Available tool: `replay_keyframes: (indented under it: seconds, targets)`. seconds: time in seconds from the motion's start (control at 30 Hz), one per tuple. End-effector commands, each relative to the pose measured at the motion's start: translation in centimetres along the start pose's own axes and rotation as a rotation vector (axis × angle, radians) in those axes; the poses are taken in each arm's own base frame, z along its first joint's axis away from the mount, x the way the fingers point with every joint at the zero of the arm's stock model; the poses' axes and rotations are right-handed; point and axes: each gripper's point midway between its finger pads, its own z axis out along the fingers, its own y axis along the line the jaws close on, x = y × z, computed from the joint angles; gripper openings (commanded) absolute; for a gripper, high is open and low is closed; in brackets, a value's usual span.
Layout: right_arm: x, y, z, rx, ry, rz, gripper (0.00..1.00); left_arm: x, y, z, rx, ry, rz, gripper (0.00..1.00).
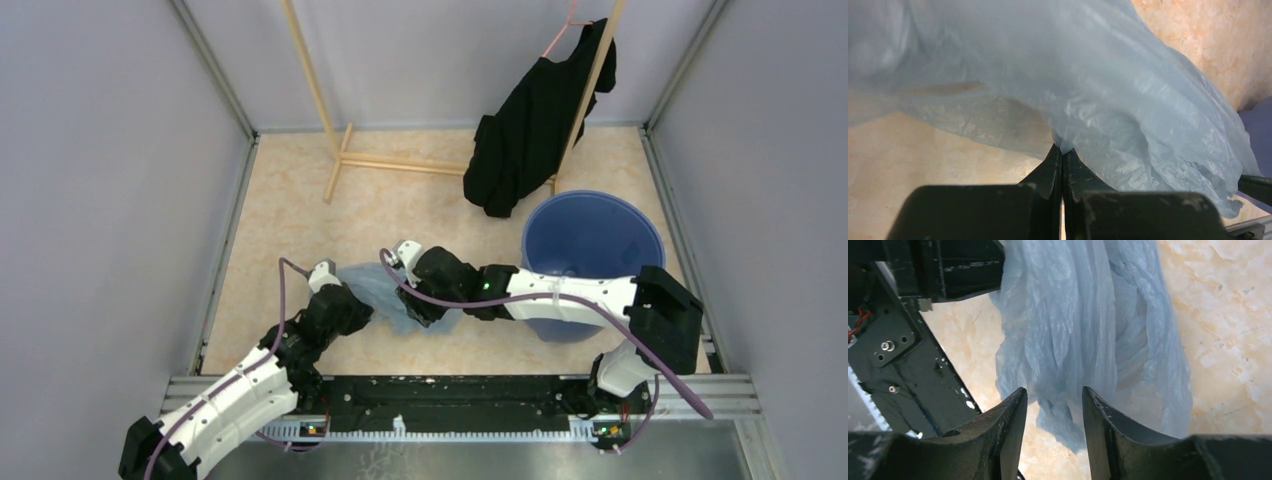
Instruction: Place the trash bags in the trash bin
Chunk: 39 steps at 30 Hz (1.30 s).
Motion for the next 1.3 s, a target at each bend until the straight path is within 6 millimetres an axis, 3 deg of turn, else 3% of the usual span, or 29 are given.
replay_keyframes:
  seconds: [0.0,0.23,0.37,0.47,0.63,0.7,0.8,0.87,0.97,1.0,1.07,1.17,1.2,1.27]
  targets:
    - [0.6,-0.9,0.7,0.048,-0.005,-0.025,0.46,-0.8,-0.7,-0.1,0.030,-0.034,-0.003,0.00]
    - [0.3,-0.4,2.9,0.028,-0.030,-0.022,0.43,-0.8,-1.0,-0.2,0.029,-0.024,0.005,0.00]
    - [-0.4,-1.4,3.2,0.083,-0.062,-0.025,0.24,-1.1,-1.2,-0.5,0.034,-0.029,0.006,0.00]
    - [-1.7,-2.2,2.1,0.145,-0.077,-0.016,0.06,-1.8,-2.0,-1.1,0.046,-0.035,0.003,0.00]
    - [-4.4,-3.3,-1.3,0.197,-0.119,-0.006,0.04,-4.3,-4.1,-3.4,0.065,-0.067,0.018,0.00]
    - [-4.4,-4.0,-1.5,0.189,-0.120,0.019,0.04,-5.1,-4.3,-3.7,0.056,-0.091,0.024,0.00]
    - [-3.9,-6.6,-0.7,0.199,-0.086,0.106,0.03,-6.3,-5.0,-3.9,0.051,-0.125,0.018,0.00]
    - [-5.1,-7.8,-0.6,0.206,-0.096,0.141,0.03,-7.3,-6.1,-3.9,0.068,-0.147,0.032,0.00]
    - [-9.0,-10.0,-1.2,0.230,-0.137,0.158,0.03,-10.7,-8.6,-4.3,0.072,-0.191,0.106,0.00]
    - [-12.3,-11.0,-2.3,0.252,-0.187,0.157,0.03,-12.5,-9.9,-4.6,0.075,-0.204,0.142,0.00]
    - [-17.0,-13.4,-4.6,0.315,-0.234,0.159,0.03,-18.1,-13.2,-6.4,0.111,-0.243,0.220,0.00]
    - [-25.3,-15.0,-12.1,0.426,-0.389,0.110,0.02,-28.2,-19.6,-13.2,0.201,-0.378,0.266,0.00]
    - [-28.0,-14.5,-15.5,0.430,-0.463,0.093,0.02,-30.6,-22.2,-16.2,0.257,-0.432,0.289,0.00]
    - [-31.7,-12.2,-21.4,0.386,-0.609,0.051,0.02,-33.2,-27.1,-24.1,0.465,-0.567,0.354,0.00]
